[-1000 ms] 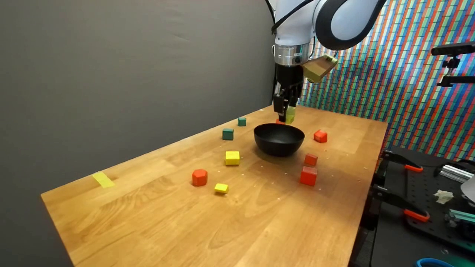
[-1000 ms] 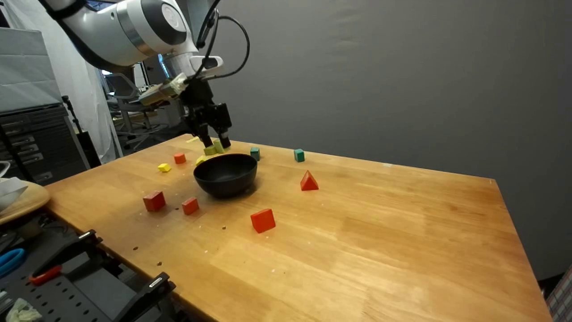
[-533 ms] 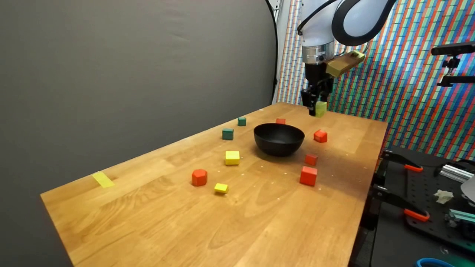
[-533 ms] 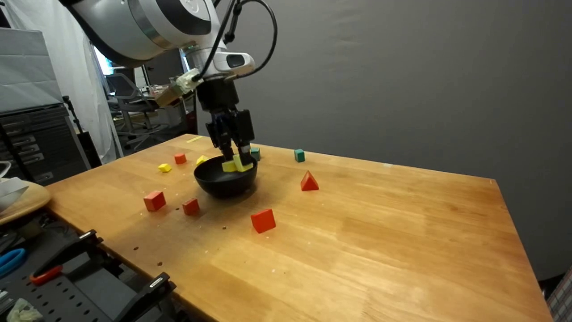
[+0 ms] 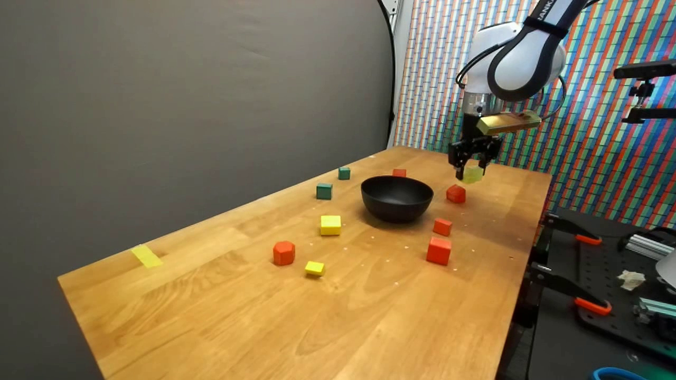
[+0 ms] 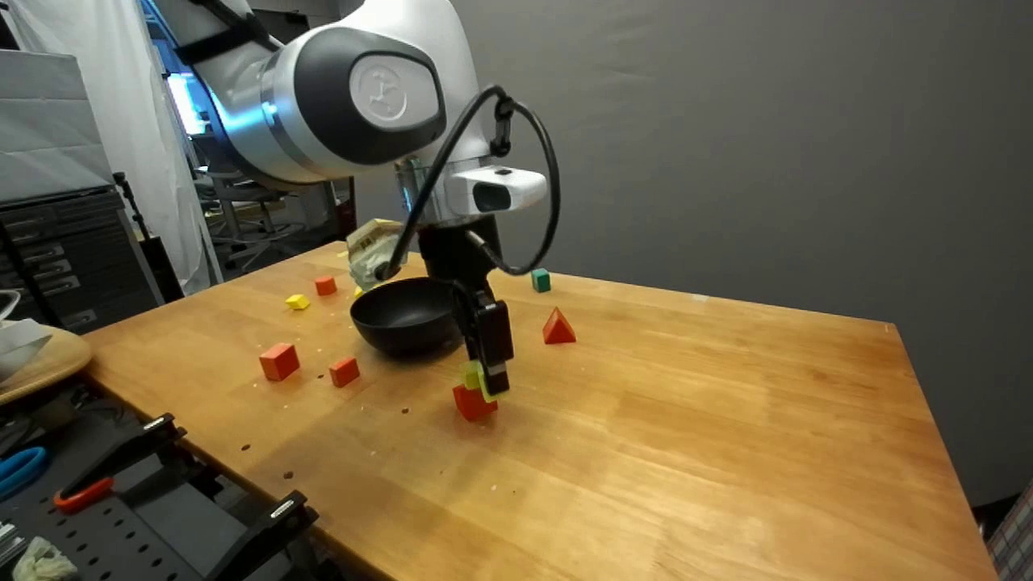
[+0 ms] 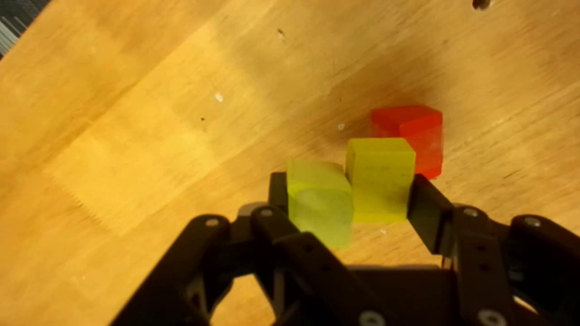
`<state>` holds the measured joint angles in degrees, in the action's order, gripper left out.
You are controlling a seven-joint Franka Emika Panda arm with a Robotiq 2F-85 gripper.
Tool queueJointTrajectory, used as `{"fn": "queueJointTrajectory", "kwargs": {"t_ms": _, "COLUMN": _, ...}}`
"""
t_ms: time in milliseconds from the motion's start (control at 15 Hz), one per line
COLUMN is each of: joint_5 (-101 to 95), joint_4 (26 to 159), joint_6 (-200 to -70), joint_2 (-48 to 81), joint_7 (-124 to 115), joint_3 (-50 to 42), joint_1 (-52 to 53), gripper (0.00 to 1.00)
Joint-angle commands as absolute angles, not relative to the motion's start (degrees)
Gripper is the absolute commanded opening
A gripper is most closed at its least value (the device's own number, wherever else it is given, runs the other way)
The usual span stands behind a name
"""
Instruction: Move the blocks in the black bowl and put them around the bowl
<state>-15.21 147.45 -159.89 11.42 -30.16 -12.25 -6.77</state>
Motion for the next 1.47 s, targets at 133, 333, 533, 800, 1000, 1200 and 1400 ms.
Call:
{"fn": "queueJointTrajectory", "kwargs": {"t_ms": 133, "joint_5": 2.3, "joint_4": 145.5, "joint_6": -177.7, "joint_2": 21.7, "joint_7": -29.9, "joint_3": -11.7, "joint_1": -6.7, "gripper": 0.41}}
{"fn": "queueJointTrajectory", "kwargs": {"t_ms": 333, "joint_5": 9.7, "joint_4": 143.4, "joint_6": -182.3, "joint_2": 25.4, "joint_7": -29.3, "joint_3": -11.1, "joint_1": -5.5, "gripper": 0.41}}
{"fn": "queueJointTrajectory", "kwargs": {"t_ms": 533, "joint_5": 14.2, "joint_4": 141.4, "joint_6": -184.4, "joint_2": 27.8, "joint_7": -29.0, "joint_3": -11.8, "joint_1": -3.3, "gripper": 0.41}}
{"fn": "queueJointTrajectory", "kwargs": {"t_ms": 800, "joint_5": 16.8, "joint_4": 140.6, "joint_6": -185.1, "joint_2": 28.6, "joint_7": -28.7, "joint_3": -15.4, "joint_1": 1.3, "gripper": 0.92}}
{"fn": "queueJointTrajectory", "kwargs": {"t_ms": 1000, "joint_5": 14.4, "joint_4": 142.0, "joint_6": -184.1, "joint_2": 27.9, "joint_7": -30.5, "joint_3": -22.3, "joint_1": 8.3, "gripper": 1.00}}
{"fn": "queueJointTrajectory", "kwargs": {"t_ms": 1200, "joint_5": 13.3, "joint_4": 145.1, "joint_6": -183.0, "joint_2": 24.5, "joint_7": -29.4, "joint_3": -30.7, "joint_1": 17.0, "gripper": 1.00}}
{"fn": "queueJointTrajectory", "kwargs": {"t_ms": 1400, "joint_5": 12.1, "joint_4": 149.4, "joint_6": -183.3, "joint_2": 20.0, "joint_7": -27.9, "joint_3": -41.0, "joint_1": 27.7, "gripper": 1.00}}
